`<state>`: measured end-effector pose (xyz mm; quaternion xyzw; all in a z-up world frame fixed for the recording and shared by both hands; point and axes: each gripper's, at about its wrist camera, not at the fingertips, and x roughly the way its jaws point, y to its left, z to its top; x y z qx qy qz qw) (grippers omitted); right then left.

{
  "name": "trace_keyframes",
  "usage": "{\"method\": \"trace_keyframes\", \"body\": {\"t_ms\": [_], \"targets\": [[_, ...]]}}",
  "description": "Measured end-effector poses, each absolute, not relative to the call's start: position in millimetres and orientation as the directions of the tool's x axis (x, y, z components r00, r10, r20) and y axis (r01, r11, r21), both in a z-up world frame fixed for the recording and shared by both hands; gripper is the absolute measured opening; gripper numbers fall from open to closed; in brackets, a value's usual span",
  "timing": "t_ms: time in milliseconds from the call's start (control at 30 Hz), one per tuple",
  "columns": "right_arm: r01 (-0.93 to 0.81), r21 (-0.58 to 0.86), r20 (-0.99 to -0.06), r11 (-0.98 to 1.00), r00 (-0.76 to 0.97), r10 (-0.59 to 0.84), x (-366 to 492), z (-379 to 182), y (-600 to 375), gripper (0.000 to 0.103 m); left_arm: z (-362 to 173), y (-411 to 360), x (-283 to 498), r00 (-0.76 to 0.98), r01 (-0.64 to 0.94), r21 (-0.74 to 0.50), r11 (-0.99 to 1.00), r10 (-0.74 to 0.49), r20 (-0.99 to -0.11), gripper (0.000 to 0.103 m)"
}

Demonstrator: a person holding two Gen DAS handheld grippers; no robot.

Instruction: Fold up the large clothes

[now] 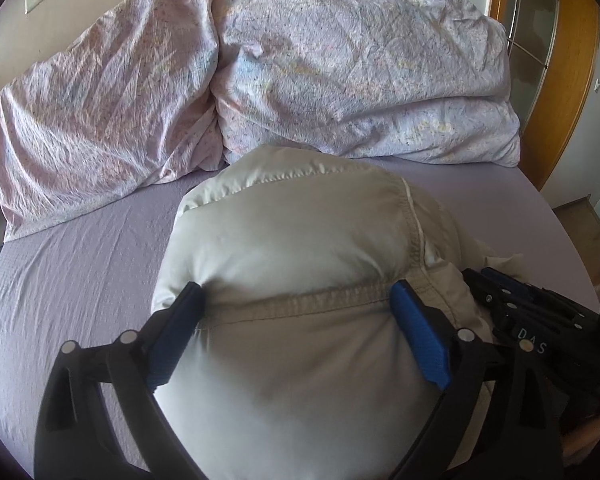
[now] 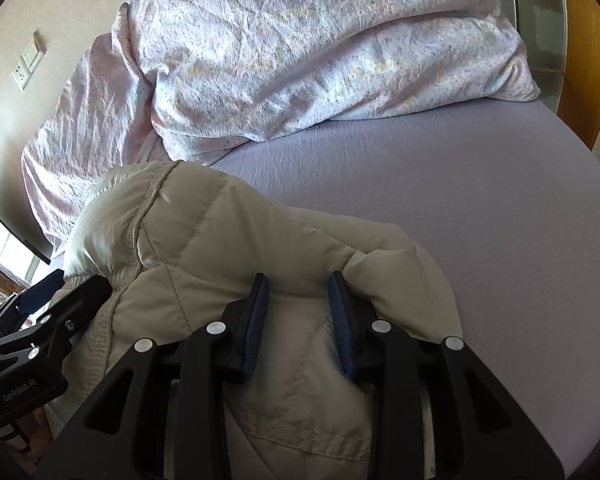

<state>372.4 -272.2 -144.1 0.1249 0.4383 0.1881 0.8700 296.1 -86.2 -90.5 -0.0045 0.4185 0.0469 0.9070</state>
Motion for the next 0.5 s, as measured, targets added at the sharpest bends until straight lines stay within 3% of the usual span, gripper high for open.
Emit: {"method": "trace_keyframes", "body": {"t_ms": [500], "targets": [[-0.217,0.372,-0.703,0.903,0.569,0.426,373,-147,-268,0.033,-103,-83,300,0.656,-0.089,0.022,0.996,0.075,-0.751,0.101]]}}
